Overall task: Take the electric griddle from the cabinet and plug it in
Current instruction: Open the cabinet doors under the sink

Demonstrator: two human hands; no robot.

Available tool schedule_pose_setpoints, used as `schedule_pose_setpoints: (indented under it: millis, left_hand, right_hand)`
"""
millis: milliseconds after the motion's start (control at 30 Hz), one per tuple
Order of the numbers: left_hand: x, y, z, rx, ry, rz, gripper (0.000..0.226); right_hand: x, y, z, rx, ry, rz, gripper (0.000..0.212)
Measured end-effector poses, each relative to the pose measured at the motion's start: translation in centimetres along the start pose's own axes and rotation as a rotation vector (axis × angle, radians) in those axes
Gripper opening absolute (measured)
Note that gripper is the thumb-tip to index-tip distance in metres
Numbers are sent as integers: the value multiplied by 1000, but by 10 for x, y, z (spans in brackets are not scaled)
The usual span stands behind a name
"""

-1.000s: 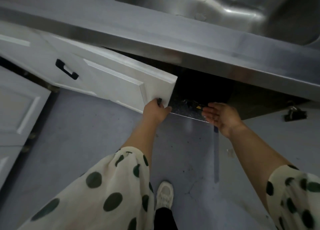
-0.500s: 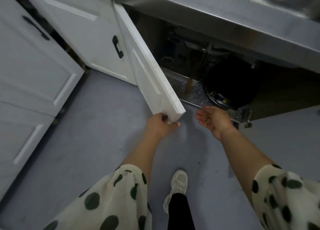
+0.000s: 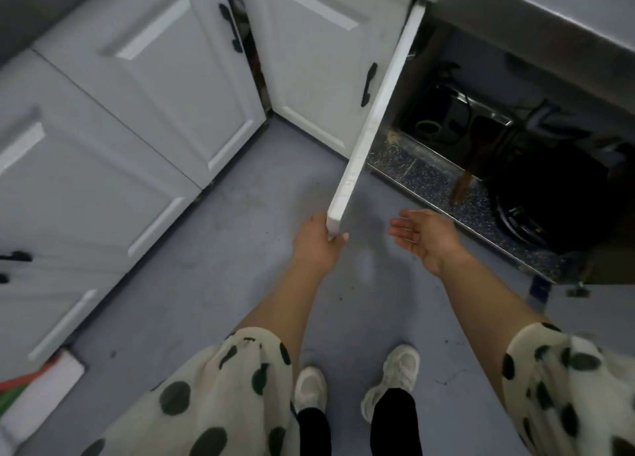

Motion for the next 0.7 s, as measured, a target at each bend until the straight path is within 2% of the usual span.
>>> schedule_pose_setpoints:
  millis: [100, 267, 467, 700]
  left_hand:
    - [-9, 36, 13, 65, 32, -84, 37]
    - [-20, 88, 24, 147, 104, -215, 30]
    - [-34, 113, 26, 101, 103, -233, 31]
    - [-21, 92, 28, 85, 141, -194, 34]
  right_hand:
    - [3, -33, 6, 38, 16, 43, 12]
    - [5, -61, 14, 73, 29, 80, 15]
    - [4, -72, 18, 76, 38, 86, 15]
    - [9, -51, 29, 68, 57, 50, 12]
Point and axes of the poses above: each hand's wrist, its own x-axis away from the middle knuckle, its own y-axis out of the back of the hand, z = x × y, the point moved 10 cm from there along -x, towards the middle knuckle, and after that the axes turned 9 degrees about y, right-handed, at the moved point
